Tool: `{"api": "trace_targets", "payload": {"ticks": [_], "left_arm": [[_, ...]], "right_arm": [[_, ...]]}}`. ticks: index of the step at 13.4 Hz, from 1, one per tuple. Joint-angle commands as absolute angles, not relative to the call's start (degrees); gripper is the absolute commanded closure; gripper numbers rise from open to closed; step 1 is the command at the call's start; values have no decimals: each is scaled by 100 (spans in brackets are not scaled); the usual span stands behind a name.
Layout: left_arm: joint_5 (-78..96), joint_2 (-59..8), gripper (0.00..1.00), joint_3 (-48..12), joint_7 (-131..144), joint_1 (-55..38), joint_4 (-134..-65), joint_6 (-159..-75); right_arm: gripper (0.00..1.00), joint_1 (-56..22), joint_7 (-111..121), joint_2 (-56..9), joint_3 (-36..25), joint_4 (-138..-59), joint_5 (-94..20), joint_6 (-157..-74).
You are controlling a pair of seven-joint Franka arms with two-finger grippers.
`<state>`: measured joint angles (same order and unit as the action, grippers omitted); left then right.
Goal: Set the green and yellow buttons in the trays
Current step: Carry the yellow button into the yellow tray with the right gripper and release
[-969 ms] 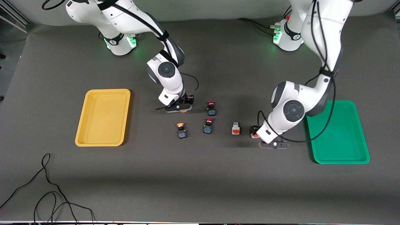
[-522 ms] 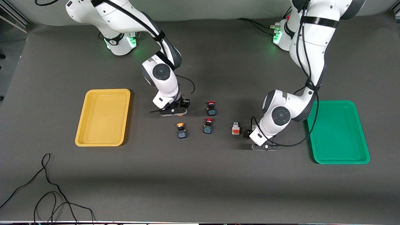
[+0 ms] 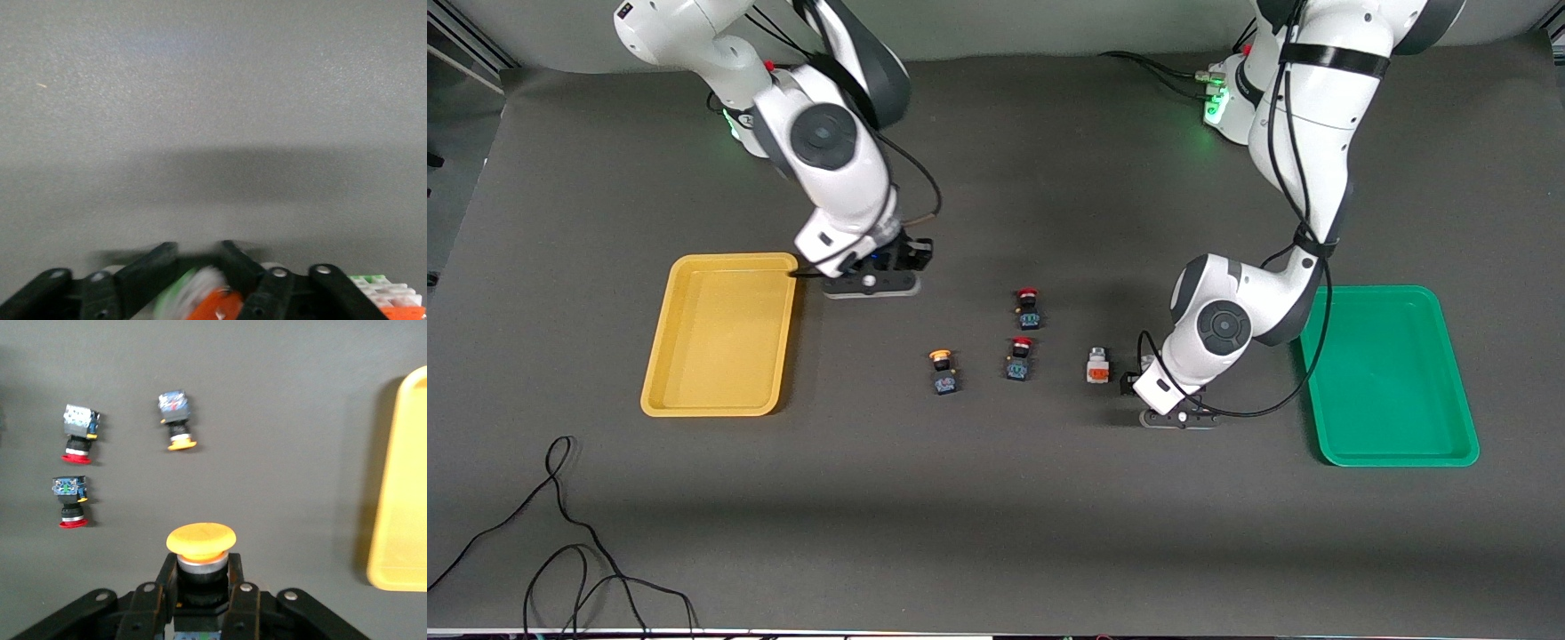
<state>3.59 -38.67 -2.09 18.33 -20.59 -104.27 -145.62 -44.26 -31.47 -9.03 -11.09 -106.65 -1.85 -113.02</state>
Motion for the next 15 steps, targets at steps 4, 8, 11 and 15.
{"api": "trace_targets", "payload": {"ticks": [4, 8, 11, 15], "left_arm": [[396, -3245, 100, -123, 1960, -2048, -10336, -13266], [396, -3155, 68, -123, 2950, -2057, -10204, -12700], [404, -3181, 1, -123, 3101, -2048, -10143, -12700], [413, -3252, 0, -97, 5145, -1802, -10116, -12691]], "right_arm": [[81, -4438, -735, -475, -3353, -10801, -193, -10758], [82, -4421, 1287, -650, -5129, -10994, -193, -10941], [84, -4403, 1924, -677, -5598, -11599, -193, -11738], [87, -4236, 2302, -1395, -5564, -12760, -700, -13611]]}}
